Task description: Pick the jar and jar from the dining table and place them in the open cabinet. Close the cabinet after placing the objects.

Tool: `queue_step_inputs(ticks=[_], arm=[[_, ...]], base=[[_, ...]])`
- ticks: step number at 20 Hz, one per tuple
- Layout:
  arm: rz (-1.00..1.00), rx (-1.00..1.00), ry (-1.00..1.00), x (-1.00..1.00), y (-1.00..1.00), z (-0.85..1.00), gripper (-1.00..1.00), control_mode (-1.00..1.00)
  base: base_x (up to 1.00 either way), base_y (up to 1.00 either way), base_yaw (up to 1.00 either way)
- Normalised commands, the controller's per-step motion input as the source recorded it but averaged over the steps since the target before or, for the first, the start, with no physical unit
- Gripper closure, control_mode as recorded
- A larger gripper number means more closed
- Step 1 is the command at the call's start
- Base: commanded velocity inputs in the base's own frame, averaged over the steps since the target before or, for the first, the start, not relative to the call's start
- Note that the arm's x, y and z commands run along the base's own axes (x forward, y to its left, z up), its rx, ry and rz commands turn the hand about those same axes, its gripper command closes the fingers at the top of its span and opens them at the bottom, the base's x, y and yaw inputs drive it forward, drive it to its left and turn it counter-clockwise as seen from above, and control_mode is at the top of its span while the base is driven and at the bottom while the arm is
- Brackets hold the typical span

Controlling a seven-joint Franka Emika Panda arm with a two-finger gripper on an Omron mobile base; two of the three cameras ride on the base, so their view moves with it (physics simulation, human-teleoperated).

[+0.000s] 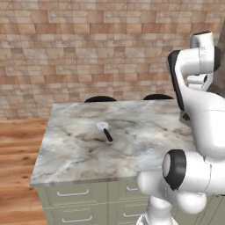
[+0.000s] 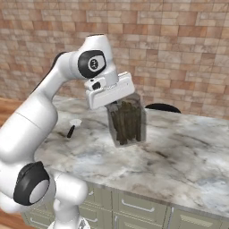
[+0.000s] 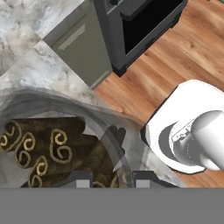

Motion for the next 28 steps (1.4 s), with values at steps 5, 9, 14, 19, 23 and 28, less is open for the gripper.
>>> queue_step_inputs(ticks=[5,9,14,19,23,28], arm=[[0.02,0.00,-0.05,-0.06,0.04,0.00,1.00,-1.00],[0.00,0.00,0.00,0.00,0.00,0.00,1.00,1.00],[0.00,0.00,0.00,0.00,0.00,0.00,1.00,1.00],[0.00,0.00,0.00,0.00,0.00,0.00,1.00,1.00],[0.00,0.00,0.00,0.00,0.00,0.00,1.00,1.00],[0.00,0.00,0.00,0.00,0.00,0.00,1.00,1.00]], base=[[0.00,0.00,0.00],[-0.55,0.43,0.23],[-0.45,0.59,0.39],[-0.18,0.61,0.47],[0.00,0.62,0.52],[0.00,0.57,0.53]])
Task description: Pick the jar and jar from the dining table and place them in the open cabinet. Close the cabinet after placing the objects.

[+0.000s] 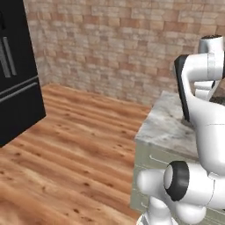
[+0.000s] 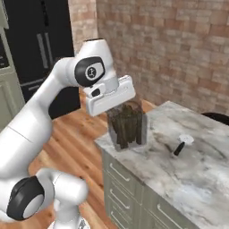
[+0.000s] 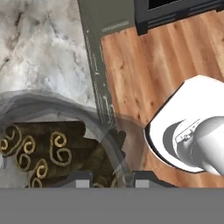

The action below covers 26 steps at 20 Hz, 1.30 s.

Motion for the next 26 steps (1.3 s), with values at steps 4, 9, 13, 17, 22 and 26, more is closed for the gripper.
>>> queue_step_inputs(ticks=[4,9,13,17,22,26], arm=[[0.00,0.00,0.00,0.00,0.00,0.00,1.00,1.00],[0.00,0.00,0.00,0.00,0.00,0.00,1.00,1.00],[0.00,0.00,0.00,0.00,0.00,0.00,1.00,1.00],[0.00,0.00,0.00,0.00,0.00,0.00,1.00,1.00],[0.00,0.00,0.00,0.00,0.00,0.00,1.00,1.00],[0.00,0.00,0.00,0.00,0.00,0.00,1.00,1.00]], base=[[0.00,0.65,0.49],[0.00,0.64,0.50],[0.00,0.65,0.50],[0.00,0.59,0.50],[0.08,0.45,0.48],[0.40,0.27,0.42]])
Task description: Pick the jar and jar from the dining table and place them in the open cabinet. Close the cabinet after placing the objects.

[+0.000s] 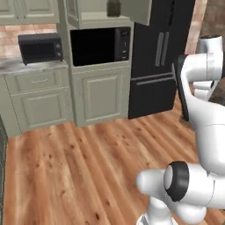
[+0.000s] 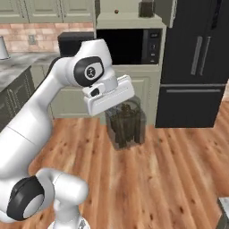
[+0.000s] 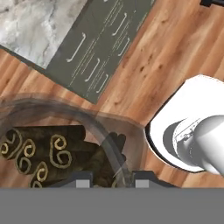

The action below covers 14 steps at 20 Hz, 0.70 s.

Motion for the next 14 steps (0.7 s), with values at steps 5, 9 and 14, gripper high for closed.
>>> queue_step_inputs(ticks=[5,9,14], arm=[[0.00,0.00,0.00,0.00,0.00,0.00,1.00,1.00],[0.00,0.00,0.00,0.00,0.00,0.00,1.00,1.00],[0.00,0.00,0.00,0.00,0.00,0.00,1.00,1.00]], base=[[0.70,0.06,0.39],[0.87,-0.01,0.30],[0.98,-0.08,0.26]])
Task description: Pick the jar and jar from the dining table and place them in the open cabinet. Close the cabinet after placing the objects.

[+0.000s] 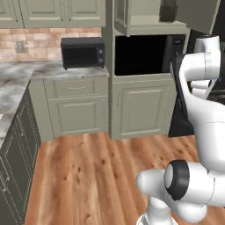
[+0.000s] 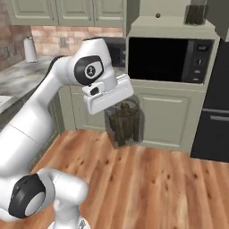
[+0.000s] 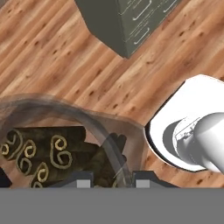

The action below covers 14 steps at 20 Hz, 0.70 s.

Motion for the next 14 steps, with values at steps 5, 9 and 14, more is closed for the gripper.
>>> queue_step_inputs(ticks=[5,9,14], arm=[[0.00,0.00,0.00,0.00,0.00,0.00,1.00,1.00],[0.00,0.00,0.00,0.00,0.00,0.00,1.00,1.00],[0.00,0.00,0.00,0.00,0.00,0.00,1.00,1.00]], base=[[0.96,-0.24,0.25],[0.75,-0.45,0.22],[0.57,-0.64,0.18]])
